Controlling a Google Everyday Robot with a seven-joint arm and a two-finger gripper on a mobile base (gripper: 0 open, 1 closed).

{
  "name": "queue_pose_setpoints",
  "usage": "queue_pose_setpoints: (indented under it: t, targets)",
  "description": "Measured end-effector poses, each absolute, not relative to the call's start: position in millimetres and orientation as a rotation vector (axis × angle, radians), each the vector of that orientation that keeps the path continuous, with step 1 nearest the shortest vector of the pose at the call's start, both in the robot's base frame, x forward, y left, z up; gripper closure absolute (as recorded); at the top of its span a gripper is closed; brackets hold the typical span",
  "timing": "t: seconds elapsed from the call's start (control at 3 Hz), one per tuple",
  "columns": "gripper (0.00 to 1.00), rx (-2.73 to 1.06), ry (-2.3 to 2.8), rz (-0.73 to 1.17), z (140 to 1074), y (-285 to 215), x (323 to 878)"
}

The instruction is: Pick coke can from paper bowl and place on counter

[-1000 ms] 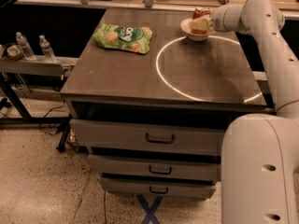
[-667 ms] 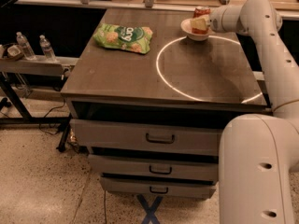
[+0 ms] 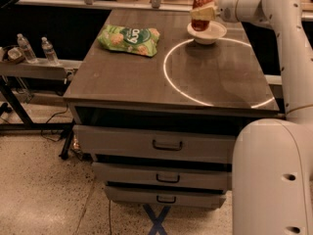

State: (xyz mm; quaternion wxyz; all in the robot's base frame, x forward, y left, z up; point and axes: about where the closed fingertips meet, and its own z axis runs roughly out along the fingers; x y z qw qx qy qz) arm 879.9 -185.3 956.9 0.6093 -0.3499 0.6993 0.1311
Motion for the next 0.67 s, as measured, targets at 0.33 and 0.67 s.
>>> queue_pose_setpoints:
  t: [0.33, 0.67]
  targets:
    - [1.0, -0.899, 1.503, 0.332, 999, -178, 847]
    - [1.0, -0.951, 1.445, 0.355, 1028, -182, 816]
